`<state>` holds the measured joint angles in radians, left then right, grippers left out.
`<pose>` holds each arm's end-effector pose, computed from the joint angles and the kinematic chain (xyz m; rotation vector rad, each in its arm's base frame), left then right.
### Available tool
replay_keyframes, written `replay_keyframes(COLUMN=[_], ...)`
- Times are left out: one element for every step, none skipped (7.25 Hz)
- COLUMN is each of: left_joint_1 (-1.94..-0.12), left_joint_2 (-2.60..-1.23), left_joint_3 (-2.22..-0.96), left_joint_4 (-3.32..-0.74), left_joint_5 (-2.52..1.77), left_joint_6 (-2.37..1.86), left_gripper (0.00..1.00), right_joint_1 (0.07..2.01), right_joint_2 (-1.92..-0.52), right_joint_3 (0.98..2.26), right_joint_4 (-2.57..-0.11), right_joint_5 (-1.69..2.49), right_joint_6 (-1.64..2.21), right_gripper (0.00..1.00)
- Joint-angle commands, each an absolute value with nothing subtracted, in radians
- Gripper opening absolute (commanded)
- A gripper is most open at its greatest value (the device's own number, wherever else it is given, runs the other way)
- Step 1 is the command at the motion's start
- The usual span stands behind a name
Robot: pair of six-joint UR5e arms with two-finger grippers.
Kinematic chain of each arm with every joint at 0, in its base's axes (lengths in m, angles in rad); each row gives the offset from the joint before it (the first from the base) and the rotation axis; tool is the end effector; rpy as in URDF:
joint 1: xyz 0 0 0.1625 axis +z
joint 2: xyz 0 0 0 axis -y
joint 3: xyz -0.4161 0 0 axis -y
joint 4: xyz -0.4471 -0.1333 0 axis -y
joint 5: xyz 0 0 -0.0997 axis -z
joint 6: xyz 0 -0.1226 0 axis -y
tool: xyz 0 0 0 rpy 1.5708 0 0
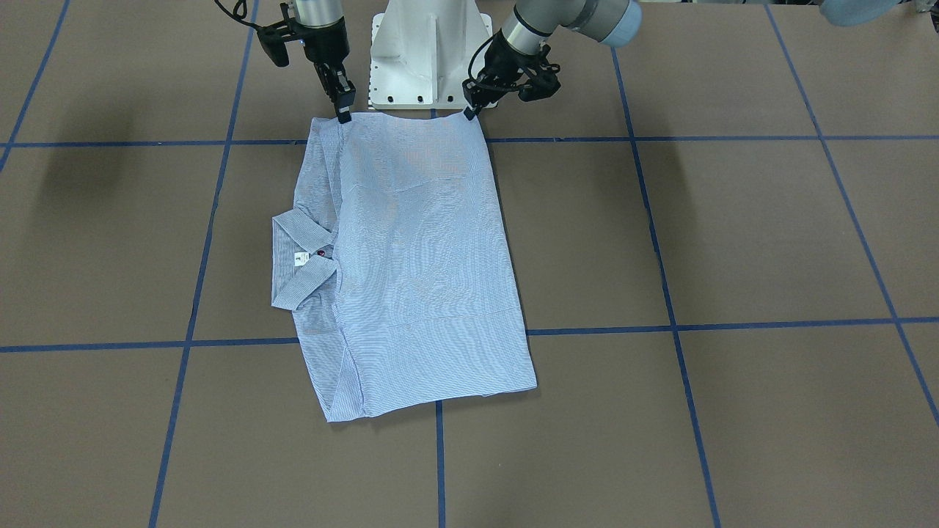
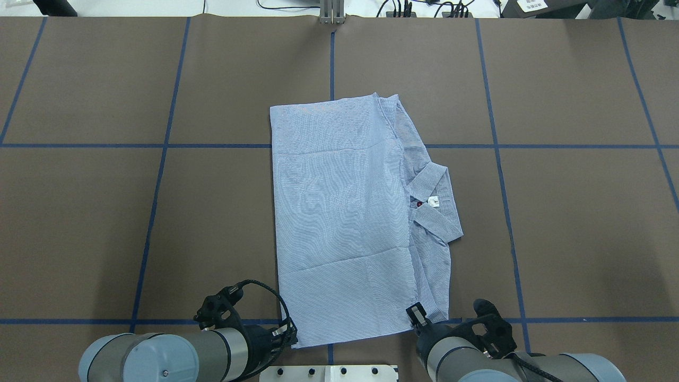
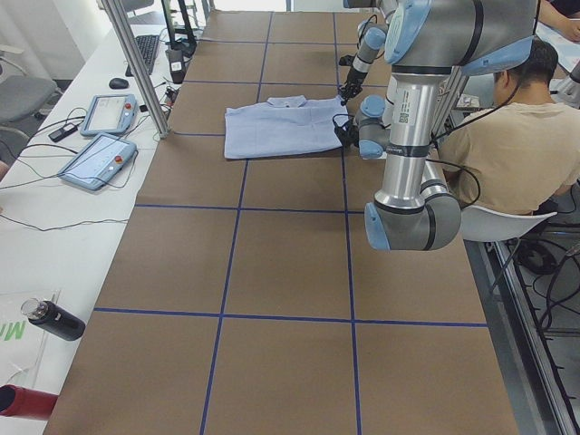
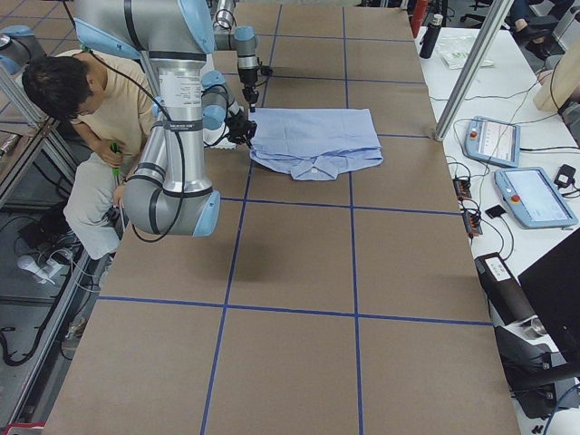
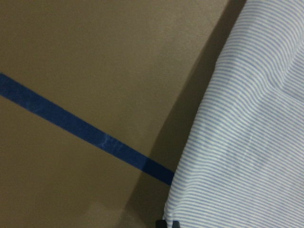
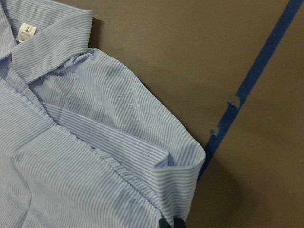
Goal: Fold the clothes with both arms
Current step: 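Grasp the near shirt edge with both grippers, then lift the near edge with both grippers and fold it toward the far edge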
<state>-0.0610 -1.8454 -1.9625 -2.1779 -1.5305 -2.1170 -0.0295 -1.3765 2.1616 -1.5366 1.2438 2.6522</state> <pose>0.6011 -0.1752 0.2272 -0.2763 1.2630 -0.5474 -0.5543 -0.1564 0.2611 -0.1756 -0.9017 1.1154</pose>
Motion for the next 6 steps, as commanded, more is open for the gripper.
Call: replay_keyframes(left_joint_1=[-0.069, -0.072, -0.102, -0.141, -0.225, -0.327], left_joint_2=[-1.794, -1.789, -1.793, -1.802, -1.805, -1.807], left_joint_3=[-2.147, -2.193, -2.203, -2.204, -2.200, -2.192], left_joint_4=[-2.132, -2.125, -2.114, -2.114, -2.114, -2.112], left_joint_5=[-1.565, -1.565, -1.566, -1.568, -1.609, -1.688], left_joint_6=[-2.123, -2.134, -2.135, -2.134, -2.123, -2.108], left_gripper=[0.00, 0.00, 0.00, 0.00, 0.00, 0.00], right_joint_1=[-0.028, -0.029, -0.011, 0.068, 0.195, 0.290], right_joint_2=[-1.378, -1.376, -1.368, -1.254, -1.098, -1.051], right_joint_3=[2.236, 2.303, 2.351, 2.339, 2.257, 2.211], right_joint_4=[-1.611, -1.690, -1.733, -1.811, -1.932, -1.939], right_joint_5=[1.247, 1.250, 1.255, 1.305, 1.415, 1.495], right_joint_6=[2.654, 2.654, 2.654, 2.648, 2.613, 2.514], right_gripper=[0.00, 0.00, 0.00, 0.00, 0.00, 0.00])
